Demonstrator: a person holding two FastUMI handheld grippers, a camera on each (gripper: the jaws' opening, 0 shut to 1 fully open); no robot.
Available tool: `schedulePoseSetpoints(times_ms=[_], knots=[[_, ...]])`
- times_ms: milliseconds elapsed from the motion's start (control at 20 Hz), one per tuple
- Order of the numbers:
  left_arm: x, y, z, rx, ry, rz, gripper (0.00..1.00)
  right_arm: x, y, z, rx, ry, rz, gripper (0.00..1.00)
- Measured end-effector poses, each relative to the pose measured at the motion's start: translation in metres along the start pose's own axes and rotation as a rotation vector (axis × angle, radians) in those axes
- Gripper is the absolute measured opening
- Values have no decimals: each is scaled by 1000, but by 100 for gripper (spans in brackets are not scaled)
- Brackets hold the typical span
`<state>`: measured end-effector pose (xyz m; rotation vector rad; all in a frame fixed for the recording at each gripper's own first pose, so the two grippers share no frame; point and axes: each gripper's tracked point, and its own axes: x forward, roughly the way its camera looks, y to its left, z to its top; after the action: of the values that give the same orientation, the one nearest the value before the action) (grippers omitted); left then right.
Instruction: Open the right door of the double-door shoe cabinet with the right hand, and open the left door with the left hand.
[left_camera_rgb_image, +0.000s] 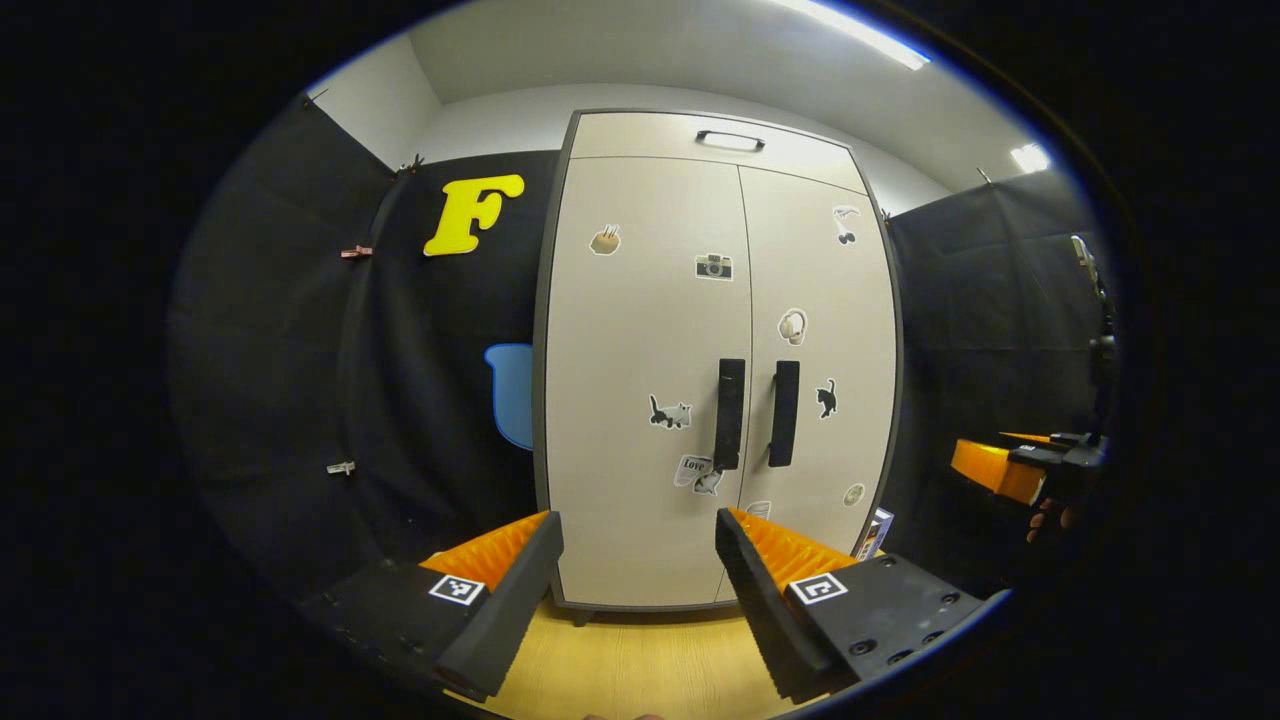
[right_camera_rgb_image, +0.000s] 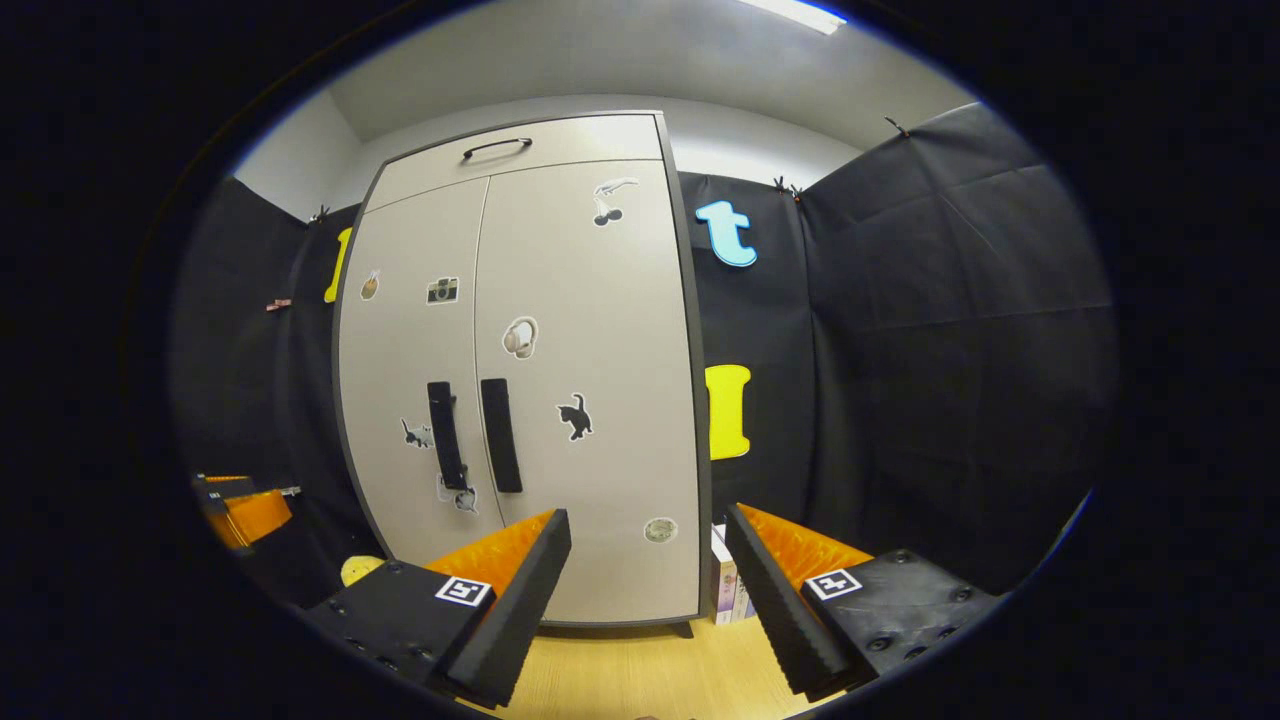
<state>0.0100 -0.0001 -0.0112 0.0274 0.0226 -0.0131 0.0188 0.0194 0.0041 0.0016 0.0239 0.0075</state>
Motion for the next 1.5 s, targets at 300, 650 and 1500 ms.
schedulePoseSetpoints(times_ms=[300,650,1500], knots=[[-5,16,-18,-34,44,33,95,25,32,28,-29,-21,48,98],[-15,50,-31,-62,65,110,95,80,94,30,-55,34,154,98],[-32,82,-43,-47,88,175,95,193,145,-38,-67,203,109,89]])
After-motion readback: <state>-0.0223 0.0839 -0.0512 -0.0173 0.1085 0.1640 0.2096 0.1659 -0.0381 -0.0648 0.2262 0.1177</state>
